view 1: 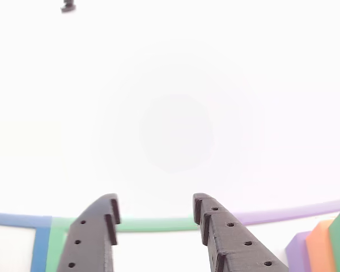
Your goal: Tower of hanoi
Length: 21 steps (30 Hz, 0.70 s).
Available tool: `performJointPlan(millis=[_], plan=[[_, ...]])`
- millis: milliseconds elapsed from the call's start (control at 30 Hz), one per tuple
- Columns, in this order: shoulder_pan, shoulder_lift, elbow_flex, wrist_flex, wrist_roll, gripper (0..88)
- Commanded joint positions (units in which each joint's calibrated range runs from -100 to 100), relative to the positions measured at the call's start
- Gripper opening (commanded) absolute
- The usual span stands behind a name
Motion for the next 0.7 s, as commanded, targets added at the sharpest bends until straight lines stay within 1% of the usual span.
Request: performJointPlan(millis=[0, 167, 333, 467, 667], plan=[[1.6, -18.4, -8.8, 30.4, 0.0, 0.7], [3.9, -27.8, -22.5, 60.7, 0.0, 0.7], [6.3, -28.8, -44.8, 90.6, 0.0, 0.7], [8.3, -27.8, -56.3, 103.7, 0.0, 0.7], [10.6, -28.1, -61.8, 111.4, 0.0, 0.8]])
